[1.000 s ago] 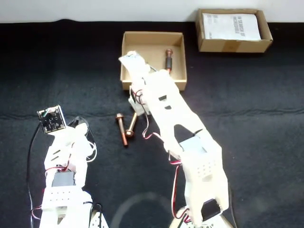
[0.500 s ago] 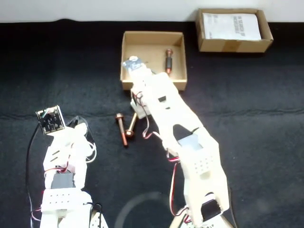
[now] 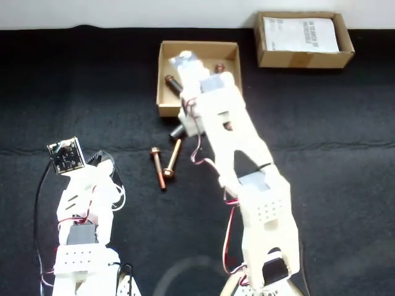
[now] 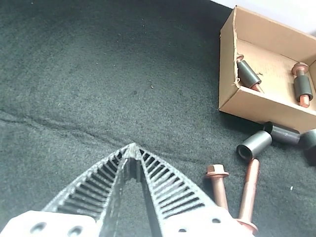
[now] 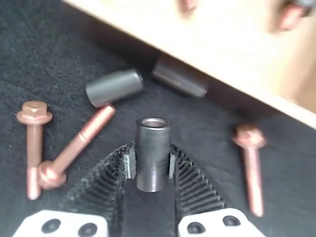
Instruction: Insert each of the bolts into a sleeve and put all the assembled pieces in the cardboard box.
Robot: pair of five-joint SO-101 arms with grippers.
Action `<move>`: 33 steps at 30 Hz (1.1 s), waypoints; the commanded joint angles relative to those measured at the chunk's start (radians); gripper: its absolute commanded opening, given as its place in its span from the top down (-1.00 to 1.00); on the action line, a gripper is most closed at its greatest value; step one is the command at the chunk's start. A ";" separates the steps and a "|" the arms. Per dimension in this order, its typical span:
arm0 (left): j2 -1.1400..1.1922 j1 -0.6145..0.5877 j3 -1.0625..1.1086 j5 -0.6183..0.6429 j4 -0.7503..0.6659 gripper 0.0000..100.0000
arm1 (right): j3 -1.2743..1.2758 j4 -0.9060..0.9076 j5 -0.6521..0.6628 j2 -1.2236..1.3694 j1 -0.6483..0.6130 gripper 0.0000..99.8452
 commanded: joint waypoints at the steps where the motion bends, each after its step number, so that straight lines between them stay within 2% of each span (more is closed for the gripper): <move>1: -0.012 -0.010 0.025 -0.003 0.002 0.98 | -0.173 0.113 -0.006 -0.015 0.042 0.99; 5: -0.010 -0.004 0.025 -0.003 0.002 0.98 | -0.348 0.265 -0.006 -0.015 0.077 0.99; 8: -0.010 0.005 0.025 -0.003 0.031 0.98 | -0.452 0.277 -0.006 -0.047 0.134 0.99; 13: -0.010 0.061 0.025 -0.003 0.058 0.98 | -0.427 0.275 -0.002 -0.268 0.231 0.99; 17: -0.010 0.125 0.025 -0.003 0.075 0.98 | -0.248 0.275 -0.002 -0.506 0.291 0.99; 24: -0.019 0.292 0.027 -0.003 0.146 0.98 | 0.255 0.272 0.000 -0.997 0.386 0.99; 30: -0.015 0.309 -0.022 -0.003 0.149 0.98 | 0.645 0.269 0.002 -1.363 0.470 0.99; 33: -0.013 0.314 -0.104 -0.002 0.209 0.98 | 0.812 0.269 0.002 -1.521 0.476 0.99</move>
